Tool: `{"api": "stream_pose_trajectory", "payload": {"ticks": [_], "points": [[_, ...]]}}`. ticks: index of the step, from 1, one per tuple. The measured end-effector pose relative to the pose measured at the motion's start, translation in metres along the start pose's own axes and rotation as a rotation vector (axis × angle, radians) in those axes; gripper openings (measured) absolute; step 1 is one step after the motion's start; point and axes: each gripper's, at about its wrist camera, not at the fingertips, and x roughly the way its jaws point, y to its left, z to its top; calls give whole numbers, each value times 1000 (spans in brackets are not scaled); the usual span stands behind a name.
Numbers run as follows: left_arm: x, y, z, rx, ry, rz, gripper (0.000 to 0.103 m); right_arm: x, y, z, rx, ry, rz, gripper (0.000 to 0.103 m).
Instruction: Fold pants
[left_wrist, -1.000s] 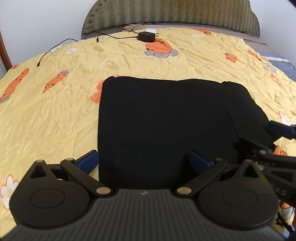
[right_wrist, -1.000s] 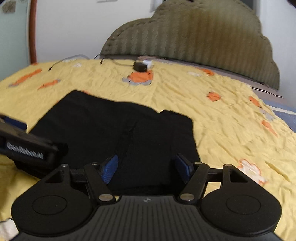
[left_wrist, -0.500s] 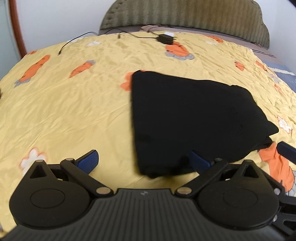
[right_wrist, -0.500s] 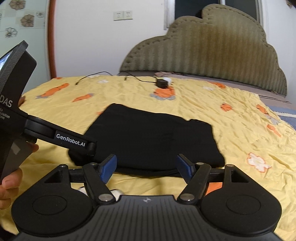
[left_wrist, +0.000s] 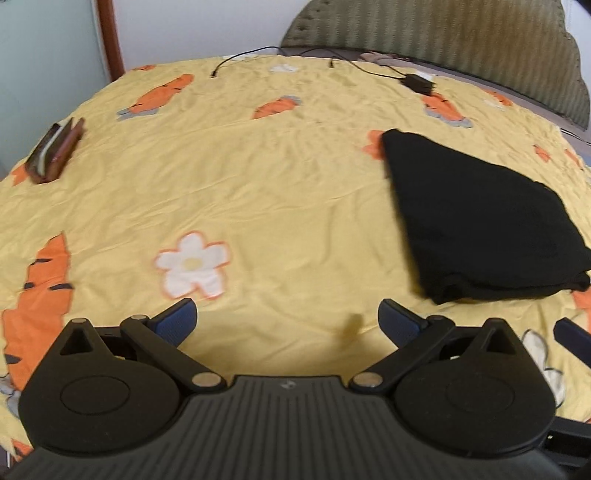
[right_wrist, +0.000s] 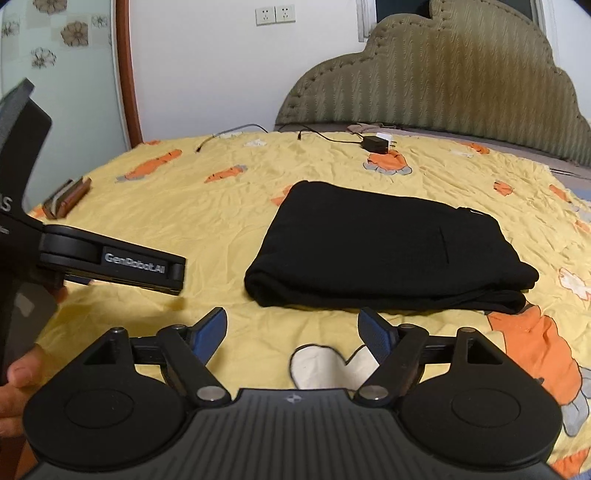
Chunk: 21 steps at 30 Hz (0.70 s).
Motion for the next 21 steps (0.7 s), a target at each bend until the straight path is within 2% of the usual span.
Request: {"api": "stream_pose_trajectory", "payload": {"ticks": [7, 21], "points": [[-1, 20, -8, -40, 9, 6, 103, 0, 13, -1, -9, 14, 12, 82], [-1, 19, -10, -39, 18, 7, 103, 2, 13, -3, -18, 20, 5, 82]]}}
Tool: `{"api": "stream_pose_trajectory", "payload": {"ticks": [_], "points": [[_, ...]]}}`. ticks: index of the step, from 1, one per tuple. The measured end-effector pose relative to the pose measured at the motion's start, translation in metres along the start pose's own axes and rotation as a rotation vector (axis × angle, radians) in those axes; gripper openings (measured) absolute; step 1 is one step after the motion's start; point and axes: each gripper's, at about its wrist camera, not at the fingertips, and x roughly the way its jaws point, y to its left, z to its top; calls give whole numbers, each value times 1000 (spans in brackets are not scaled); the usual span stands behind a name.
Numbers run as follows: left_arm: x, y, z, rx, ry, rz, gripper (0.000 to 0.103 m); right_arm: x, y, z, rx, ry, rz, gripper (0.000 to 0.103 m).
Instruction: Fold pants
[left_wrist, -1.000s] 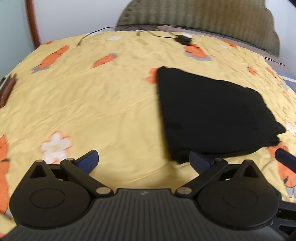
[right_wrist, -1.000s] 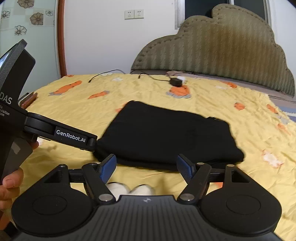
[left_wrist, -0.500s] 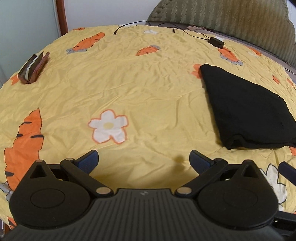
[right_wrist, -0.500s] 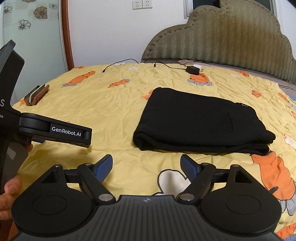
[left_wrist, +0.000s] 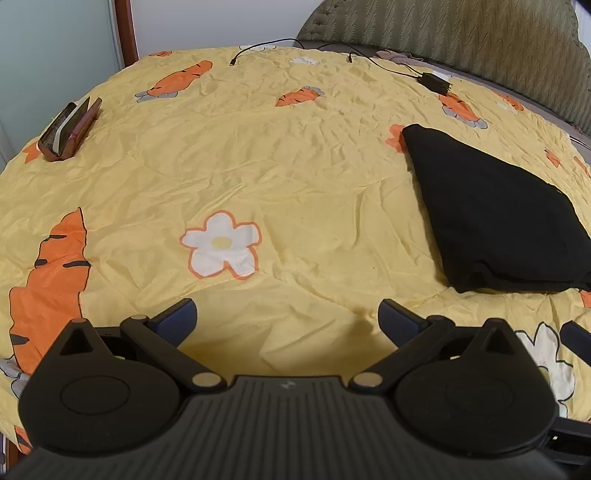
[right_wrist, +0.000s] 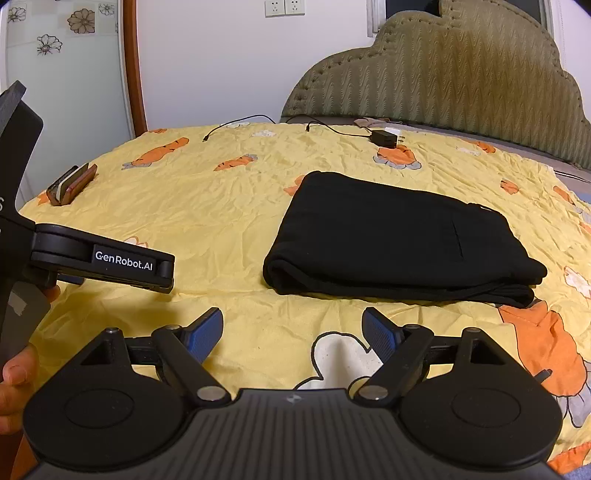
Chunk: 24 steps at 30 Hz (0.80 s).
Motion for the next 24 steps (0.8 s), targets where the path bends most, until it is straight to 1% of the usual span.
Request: {"api": "stream_pose_trajectory", "payload": {"ticks": [13, 24], "points": [[-1, 1, -4, 16, -1, 33, 103, -2, -4, 0, 27, -5, -12, 83], [-4, 7, -6, 13, -9, 62, 103, -2, 0, -1, 13, -2, -7, 83]]}}
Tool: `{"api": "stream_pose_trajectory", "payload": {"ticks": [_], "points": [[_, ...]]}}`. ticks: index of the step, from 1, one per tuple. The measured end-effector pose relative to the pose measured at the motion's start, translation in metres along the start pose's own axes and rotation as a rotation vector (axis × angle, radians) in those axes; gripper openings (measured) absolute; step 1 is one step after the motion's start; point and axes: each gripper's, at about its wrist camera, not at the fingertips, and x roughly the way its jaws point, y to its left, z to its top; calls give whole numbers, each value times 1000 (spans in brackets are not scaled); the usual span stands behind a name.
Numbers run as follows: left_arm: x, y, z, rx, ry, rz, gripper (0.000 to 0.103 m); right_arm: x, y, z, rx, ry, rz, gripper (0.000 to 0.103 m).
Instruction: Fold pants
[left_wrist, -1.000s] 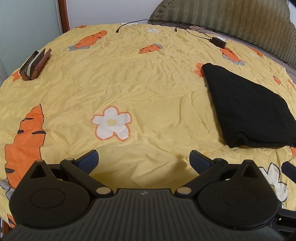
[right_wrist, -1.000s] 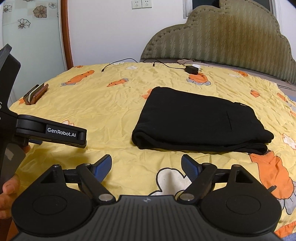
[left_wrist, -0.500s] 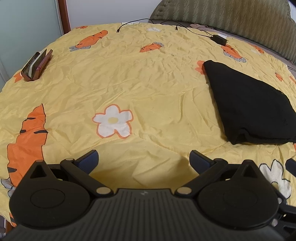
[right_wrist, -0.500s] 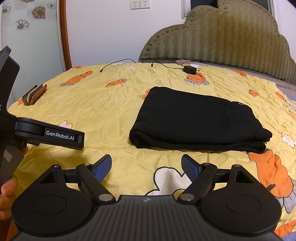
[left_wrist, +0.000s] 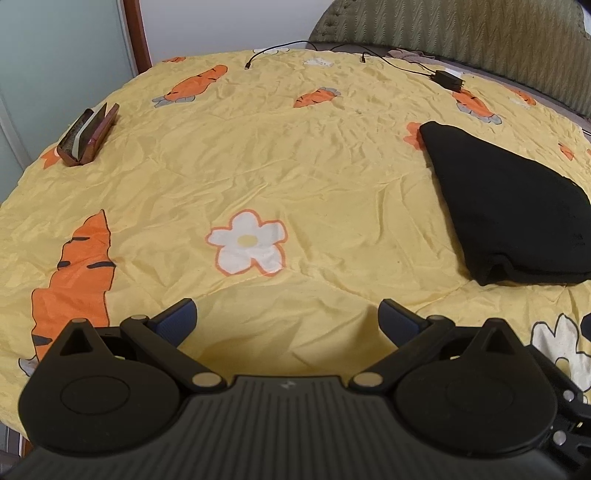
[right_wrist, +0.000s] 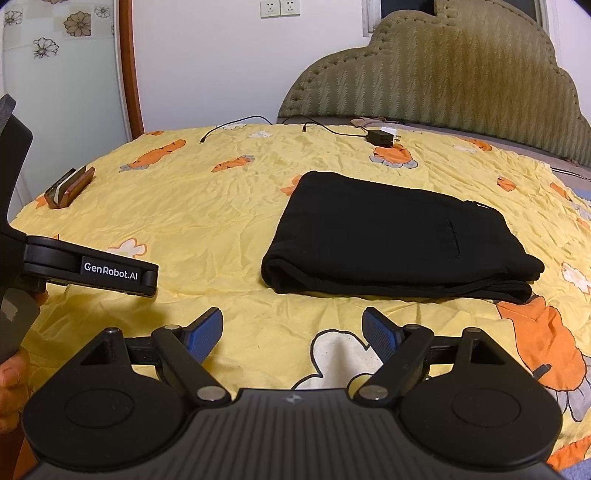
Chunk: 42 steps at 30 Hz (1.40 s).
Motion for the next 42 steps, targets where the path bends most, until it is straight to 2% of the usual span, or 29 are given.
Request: {"api": "stream_pose_trajectory", "payload": {"ticks": [31, 42], "points": [[-3, 0, -2, -13, 10, 15, 103, -5, -3, -3, -12, -8, 19, 83], [-8, 4, 1, -2, -30, 37, 103, -4, -1, -2, -37, -9, 26, 83]]}}
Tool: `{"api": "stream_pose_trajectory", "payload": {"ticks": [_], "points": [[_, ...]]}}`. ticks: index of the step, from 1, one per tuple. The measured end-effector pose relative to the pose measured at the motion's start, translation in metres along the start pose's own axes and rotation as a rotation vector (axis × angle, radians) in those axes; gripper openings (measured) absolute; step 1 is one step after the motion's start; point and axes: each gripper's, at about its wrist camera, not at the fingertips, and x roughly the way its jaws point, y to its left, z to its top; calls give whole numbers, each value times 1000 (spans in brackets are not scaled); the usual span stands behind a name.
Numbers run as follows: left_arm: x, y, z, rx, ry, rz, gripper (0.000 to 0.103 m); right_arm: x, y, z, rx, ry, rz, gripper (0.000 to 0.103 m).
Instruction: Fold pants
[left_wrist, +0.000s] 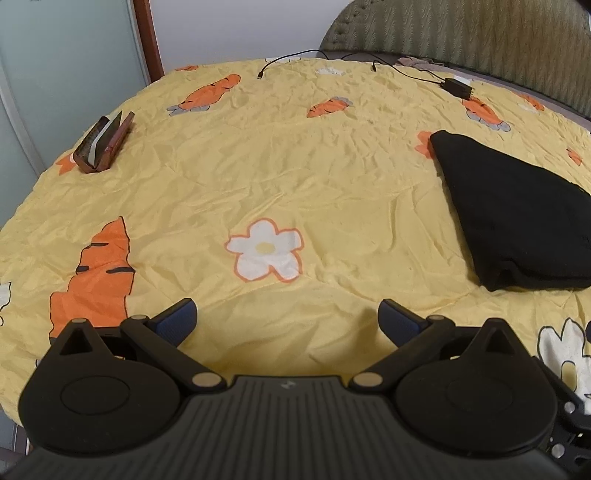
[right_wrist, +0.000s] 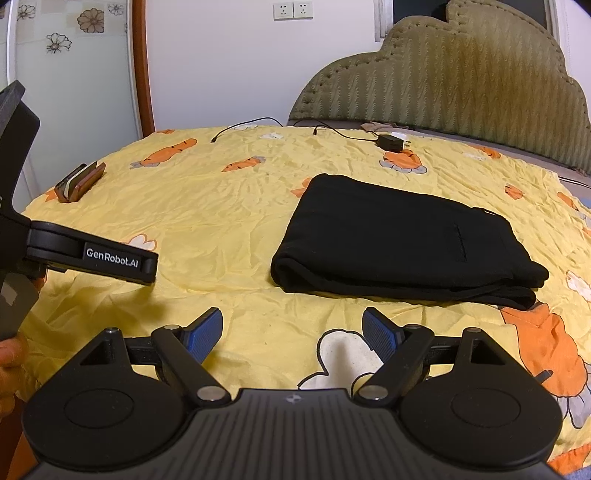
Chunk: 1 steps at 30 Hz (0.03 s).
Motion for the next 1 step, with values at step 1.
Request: {"api": "stream_pose_trajectory", "payload": {"ticks": [1], "points": [[0, 1, 1, -5, 2, -4, 103, 0, 0, 0, -2, 0, 2, 83]]}}
